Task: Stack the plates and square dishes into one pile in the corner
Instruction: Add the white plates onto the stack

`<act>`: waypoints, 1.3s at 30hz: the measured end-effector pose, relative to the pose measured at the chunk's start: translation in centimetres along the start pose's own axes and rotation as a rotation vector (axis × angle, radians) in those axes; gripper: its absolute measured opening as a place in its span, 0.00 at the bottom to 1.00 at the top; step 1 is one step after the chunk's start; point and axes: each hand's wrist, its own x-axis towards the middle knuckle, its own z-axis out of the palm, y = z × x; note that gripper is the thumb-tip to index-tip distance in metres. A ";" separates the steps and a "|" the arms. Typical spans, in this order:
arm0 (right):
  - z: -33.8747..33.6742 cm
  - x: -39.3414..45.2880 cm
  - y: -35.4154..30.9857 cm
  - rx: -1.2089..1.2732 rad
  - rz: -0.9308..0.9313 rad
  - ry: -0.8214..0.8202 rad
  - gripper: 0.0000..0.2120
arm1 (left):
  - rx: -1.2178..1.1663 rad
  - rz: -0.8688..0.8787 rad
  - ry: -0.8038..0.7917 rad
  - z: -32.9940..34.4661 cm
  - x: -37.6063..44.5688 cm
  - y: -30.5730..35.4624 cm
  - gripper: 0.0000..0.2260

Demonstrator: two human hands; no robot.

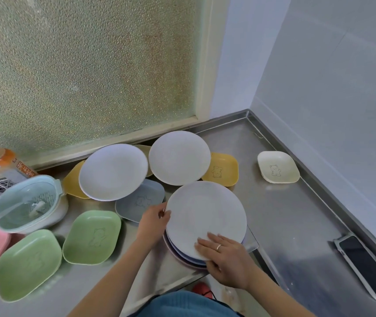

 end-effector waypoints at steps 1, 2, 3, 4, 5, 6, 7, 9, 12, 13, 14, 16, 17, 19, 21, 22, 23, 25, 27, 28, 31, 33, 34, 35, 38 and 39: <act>-0.1 0.0 0.0 0.018 -0.006 -0.013 0.19 | 0.006 0.006 0.003 0.0 0.1 -0.1 0.06; -0.2 -0.1 -0.1 0.033 -0.012 -0.026 0.19 | 0.010 0.010 0.010 0.0 0.2 -0.1 0.06; -0.2 -0.2 -0.1 0.050 -0.022 -0.036 0.18 | 0.019 0.009 0.016 0.0 0.2 -0.2 0.06; -0.2 -0.4 -0.2 0.064 -0.033 -0.047 0.18 | 0.031 0.004 0.021 0.0 0.2 -0.3 0.06; -0.2 -0.5 -0.3 0.073 -0.041 -0.054 0.18 | 0.040 -0.002 0.025 0.1 0.3 -0.4 0.06; -0.3 -0.6 -0.3 0.087 -0.040 -0.057 0.18 | 0.044 -0.008 0.028 0.2 0.3 -0.6 0.06; -0.4 -0.7 -0.3 0.107 -0.031 -0.043 0.18 | 0.047 -0.011 0.029 0.2 0.3 -0.7 0.06; -0.5 -0.3 -0.1 0.122 0.011 0.035 0.19 | 0.062 -0.021 0.019 0.2 0.4 -0.9 0.07; -0.5 1.4 0.8 0.048 0.235 0.116 0.23 | 0.069 -0.023 0.019 0.1 0.6 -0.7 0.07; -0.5 2.2 1.3 0.007 0.335 0.092 0.25 | 0.065 -0.025 0.020 0.1 0.5 -0.7 0.06; -0.6 2.9 1.8 -0.035 0.422 0.041 0.27 | 0.061 -0.027 0.021 0.2 0.5 -0.7 0.05; -0.6 4.0 2.7 -0.092 0.519 -0.096 0.29 | 0.054 -0.040 0.018 0.4 0.4 -0.8 0.05; -0.6 4.3 3.0 -0.110 0.532 -0.168 0.30 | 0.045 -0.051 0.014 0.5 0.3 -0.9 0.05; -0.3 4.4 3.2 -0.135 0.531 -0.271 0.32 | 0.030 -0.077 0.003 0.7 0.2 -0.9 0.05; 0.1 4.4 3.3 -0.161 0.528 -0.254 0.33 | 0.025 -0.091 -0.014 0.8 0.3 -0.8 0.05; 0.1 4.4 3.2 -0.170 0.526 -0.207 0.32 | 0.024 -0.093 -0.022 0.9 0.3 -0.9 0.05; -0.1 4.6 3.3 -0.177 0.527 -0.167 0.32 | 0.023 -0.094 -0.028 0.9 0.3 -0.9 0.05; -1.0 5.7 3.6 -0.141 0.530 -0.121 0.31 | 0.020 -0.097 -0.033 0.9 0.3 -0.9 0.05; -1.8 7.4 4.4 -0.082 0.511 -0.040 0.28 | 0.007 -0.104 -0.036 0.9 0.3 -0.9 0.05; -2.2 8.4 4.8 -0.071 0.488 0.011 0.26 | 0.001 -0.110 -0.041 0.9 0.3 -0.9 0.05; -2.6 12.1 6.4 -0.026 0.497 0.087 0.21 | 0.005 -0.143 -0.068 0.5 0.4 -0.6 0.06; -2.9 14.4 7.6 0.024 0.557 -0.005 0.21 | 0.034 -0.169 -0.096 0.3 0.5 -0.4 0.07; -2.9 15.5 8.3 -0.010 0.559 -0.083 0.22 | 0.054 -0.184 -0.111 0.2 0.6 -0.3 0.09; -2.9 16.4 9.1 -0.057 0.554 -0.156 0.22 | 0.063 -0.199 -0.126 0.2 0.6 -0.2 0.10; -2.5 18.3 10.9 0.018 0.605 -0.314 0.21 | 0.011 -0.243 -0.153 0.2 0.5 0.0 0.10; -2.1 18.6 11.5 0.138 0.653 -0.343 0.21 | -0.005 -0.255 -0.153 0.3 0.5 0.0 0.10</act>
